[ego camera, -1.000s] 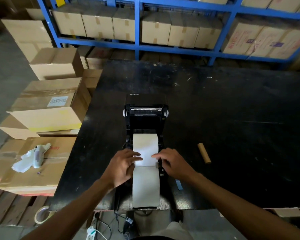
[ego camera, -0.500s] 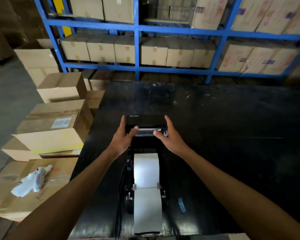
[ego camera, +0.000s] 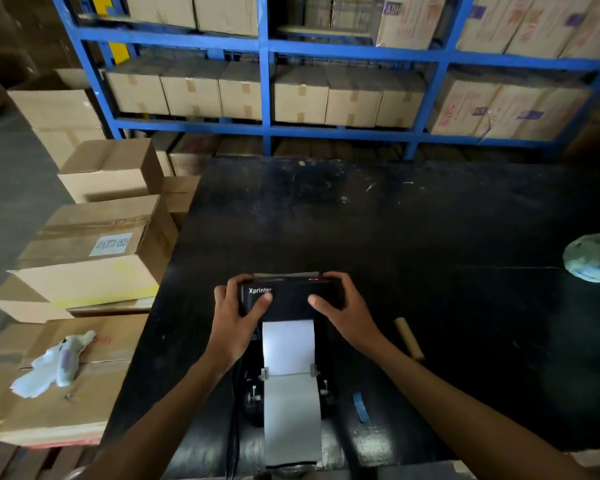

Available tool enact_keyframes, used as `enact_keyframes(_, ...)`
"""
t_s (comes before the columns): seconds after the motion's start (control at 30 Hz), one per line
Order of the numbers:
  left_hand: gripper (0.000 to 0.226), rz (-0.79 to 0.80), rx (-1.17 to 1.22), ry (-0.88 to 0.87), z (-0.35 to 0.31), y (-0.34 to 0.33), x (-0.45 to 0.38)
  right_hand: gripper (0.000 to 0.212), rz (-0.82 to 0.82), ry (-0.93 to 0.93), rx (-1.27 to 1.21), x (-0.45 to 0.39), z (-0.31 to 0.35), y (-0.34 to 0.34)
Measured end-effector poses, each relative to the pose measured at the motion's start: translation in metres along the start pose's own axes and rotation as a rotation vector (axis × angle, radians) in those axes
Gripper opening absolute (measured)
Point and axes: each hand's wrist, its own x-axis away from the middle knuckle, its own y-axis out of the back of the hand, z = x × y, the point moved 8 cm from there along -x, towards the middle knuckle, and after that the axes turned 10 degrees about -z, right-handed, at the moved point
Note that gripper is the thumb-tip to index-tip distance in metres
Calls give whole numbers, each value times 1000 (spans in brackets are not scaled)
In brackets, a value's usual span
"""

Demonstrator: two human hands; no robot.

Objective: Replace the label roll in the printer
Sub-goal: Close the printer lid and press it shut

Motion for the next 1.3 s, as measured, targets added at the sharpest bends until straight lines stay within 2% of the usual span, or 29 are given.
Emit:
enact_keyframes(0.17, 62, 67, 29, -128, 25, 3, 37, 65, 86, 35, -4, 33, -23, 6)
enact_keyframes(0.3, 73, 216, 25, -109, 54, 0, 66, 74, 183, 12, 95, 57, -38, 8)
enact_keyframes(0.5, 88, 290, -272, -196, 90, 4, 91, 80, 317, 7, 199, 88, -59, -1)
enact_keyframes(0.57, 87, 286, -254, -191, 93, 4, 93, 81, 318, -1, 190, 90, -65, -2)
enact_keyframes(0.67, 65, 234, -171, -167, 88, 2, 86, 66, 338, -91, 80, 88, -69, -5)
enact_keyframes(0.77, 47, 151, -191, -128, 77, -3, 73, 37, 184, -159, 23, 78, -71, -3)
enact_keyframes(0.83, 44, 107, -239, -99, 70, -5, 66, 28, 93, -198, 55, 70, -76, -6)
enact_keyframes(1.0, 43, 51, -313, -9, 78, -4, 66, 20, -64, -232, 199, 54, -85, -8)
enact_keyframes(1.3, 32, -75, -425, 38, 74, -9, 66, 24, -107, -189, 219, 64, -91, -9)
